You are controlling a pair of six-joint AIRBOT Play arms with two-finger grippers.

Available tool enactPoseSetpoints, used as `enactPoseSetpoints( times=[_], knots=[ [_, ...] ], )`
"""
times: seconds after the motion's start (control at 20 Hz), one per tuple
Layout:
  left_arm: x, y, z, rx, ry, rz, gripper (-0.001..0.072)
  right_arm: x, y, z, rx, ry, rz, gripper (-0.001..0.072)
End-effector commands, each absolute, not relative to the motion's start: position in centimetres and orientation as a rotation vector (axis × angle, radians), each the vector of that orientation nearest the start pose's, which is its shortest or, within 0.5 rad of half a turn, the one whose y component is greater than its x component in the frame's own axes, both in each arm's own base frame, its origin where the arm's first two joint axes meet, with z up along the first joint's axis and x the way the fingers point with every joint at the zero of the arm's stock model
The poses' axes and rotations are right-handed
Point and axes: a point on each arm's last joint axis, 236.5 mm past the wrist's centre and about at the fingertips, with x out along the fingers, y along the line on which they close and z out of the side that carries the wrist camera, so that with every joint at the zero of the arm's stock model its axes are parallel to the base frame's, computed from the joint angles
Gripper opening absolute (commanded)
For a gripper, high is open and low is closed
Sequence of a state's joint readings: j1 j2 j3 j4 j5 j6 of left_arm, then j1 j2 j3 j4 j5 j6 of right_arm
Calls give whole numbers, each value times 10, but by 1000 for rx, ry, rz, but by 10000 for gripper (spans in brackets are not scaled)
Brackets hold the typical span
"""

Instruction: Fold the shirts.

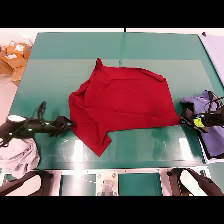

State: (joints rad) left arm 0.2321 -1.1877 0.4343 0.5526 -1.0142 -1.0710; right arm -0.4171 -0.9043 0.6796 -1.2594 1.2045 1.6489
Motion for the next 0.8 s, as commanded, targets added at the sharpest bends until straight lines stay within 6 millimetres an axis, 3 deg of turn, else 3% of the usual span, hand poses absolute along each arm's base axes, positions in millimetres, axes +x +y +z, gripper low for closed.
enactPoseSetpoints(
  times=[0.0,0.05,0.1,0.15,0.25,0.35,0.45,0.55,0.6,0.65,0.75],
  knots=[
    [266,-123,-123,-901,1356,-274,528,255,-33,-27,664,1306,-210,17],
    [269,-124,-126,-936,1353,-259,527,256,-31,-26,658,1303,-190,17],
    [274,-126,-126,-958,1340,-259,378,257,-29,-26,656,1301,-179,17],
    [277,-128,-120,-939,1331,-299,60,258,-28,-25,652,1299,-167,17],
    [279,-129,-93,-917,1346,-416,29,260,-29,-22,641,1289,-159,17],
    [286,-115,-49,-867,1338,-491,28,273,-33,-5,626,1241,-151,17],
    [302,-91,9,-734,1243,-497,28,299,-34,39,614,1124,-106,16],
    [323,-81,113,-568,1000,-525,28,323,-29,111,581,955,-33,16],
    [326,-82,178,-460,839,-545,28,332,-21,162,553,837,27,16],
    [321,-85,240,-369,689,-556,27,334,-10,219,508,702,89,16],
    [289,-95,367,-176,387,-558,28,317,2,326,390,452,130,16]
  ],
)
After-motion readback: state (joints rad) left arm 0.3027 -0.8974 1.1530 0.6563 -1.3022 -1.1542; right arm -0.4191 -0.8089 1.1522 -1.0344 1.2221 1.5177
